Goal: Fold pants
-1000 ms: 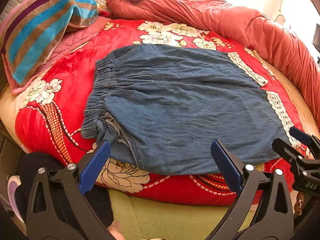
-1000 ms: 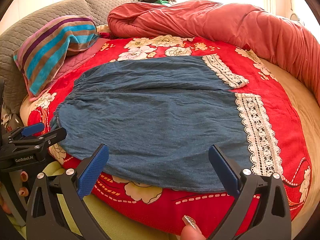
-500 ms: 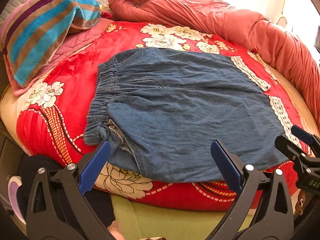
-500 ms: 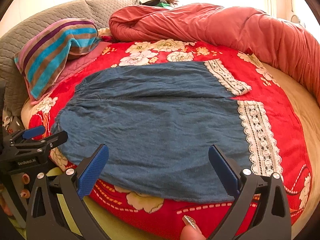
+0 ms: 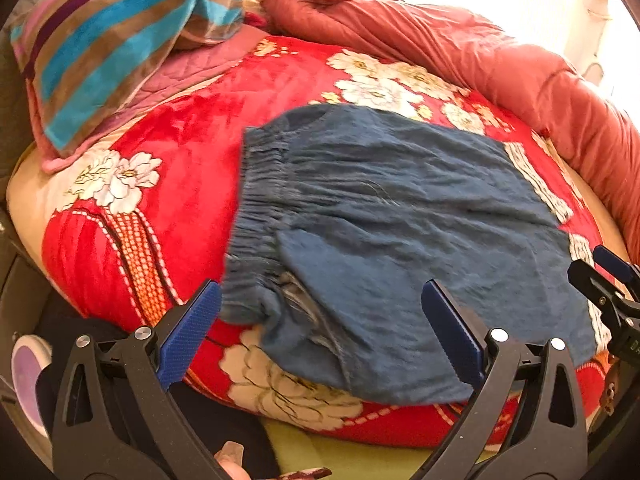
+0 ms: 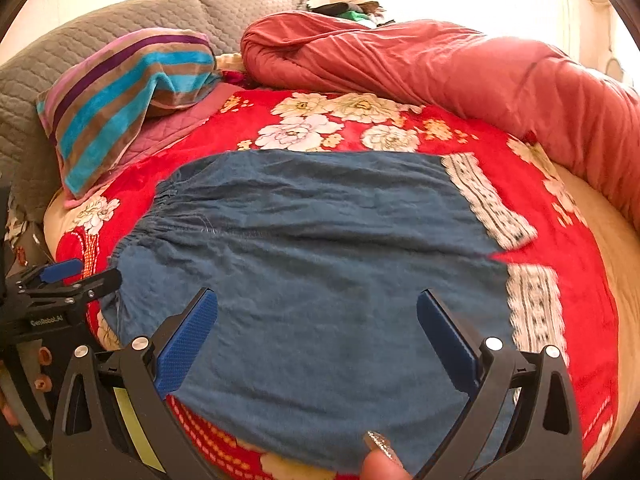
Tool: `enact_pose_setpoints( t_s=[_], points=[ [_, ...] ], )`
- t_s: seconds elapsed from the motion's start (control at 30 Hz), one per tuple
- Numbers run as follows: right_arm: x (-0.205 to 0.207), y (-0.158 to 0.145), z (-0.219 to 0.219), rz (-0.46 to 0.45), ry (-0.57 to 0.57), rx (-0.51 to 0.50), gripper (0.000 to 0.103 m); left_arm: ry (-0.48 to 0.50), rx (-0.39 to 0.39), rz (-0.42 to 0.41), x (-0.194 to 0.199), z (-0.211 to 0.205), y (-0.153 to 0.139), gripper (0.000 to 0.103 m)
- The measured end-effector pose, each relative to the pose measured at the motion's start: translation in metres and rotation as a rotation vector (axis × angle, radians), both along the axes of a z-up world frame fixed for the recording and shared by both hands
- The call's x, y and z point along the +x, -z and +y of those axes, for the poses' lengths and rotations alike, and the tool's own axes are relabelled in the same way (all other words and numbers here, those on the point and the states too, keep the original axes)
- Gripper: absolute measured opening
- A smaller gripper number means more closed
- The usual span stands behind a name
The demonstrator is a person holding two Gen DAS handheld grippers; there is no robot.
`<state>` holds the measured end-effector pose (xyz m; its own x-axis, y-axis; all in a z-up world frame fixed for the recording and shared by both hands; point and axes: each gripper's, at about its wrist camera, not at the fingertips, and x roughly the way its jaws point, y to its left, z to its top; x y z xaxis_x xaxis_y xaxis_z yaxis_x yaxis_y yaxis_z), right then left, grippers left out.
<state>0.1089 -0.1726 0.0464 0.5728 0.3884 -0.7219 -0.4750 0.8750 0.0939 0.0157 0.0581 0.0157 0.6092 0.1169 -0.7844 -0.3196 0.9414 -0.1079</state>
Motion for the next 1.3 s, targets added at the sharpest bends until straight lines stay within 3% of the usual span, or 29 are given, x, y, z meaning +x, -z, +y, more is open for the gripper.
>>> enact_pose_setpoints(
  t_s=[0.43, 0.73, 1.03, 1.23, 1.3],
  points=[
    [0.065, 0.004, 0.051, 0.059, -0.084, -0.035, 0.099, -0.07, -0.027, 0.004, 0.035, 0.059, 0.0, 0.094],
    [0.115, 0.008, 0.086, 0.02, -0.171, -0.074, 0.099, -0.065, -0.052, 0.033, 0.077, 0.09, 0.009, 0.094],
    [0.169, 0.021, 0.135, -0.087, -0.29, -0.218, 0.099, -0.037, -0.027, 0.111, 0.128, 0.109, 0.024, 0.094],
    [0.197, 0.041, 0.16, -0.066, -0.367, -0.277, 0.099, -0.102, -0.03, 0.143, 0.15, 0.13, 0.035, 0.094],
    [0.206, 0.047, 0.17, -0.058, -0.389, -0.307, 0.099, -0.108, 0.002, 0.149, 0.155, 0.132, 0.037, 0.094]
  ],
)
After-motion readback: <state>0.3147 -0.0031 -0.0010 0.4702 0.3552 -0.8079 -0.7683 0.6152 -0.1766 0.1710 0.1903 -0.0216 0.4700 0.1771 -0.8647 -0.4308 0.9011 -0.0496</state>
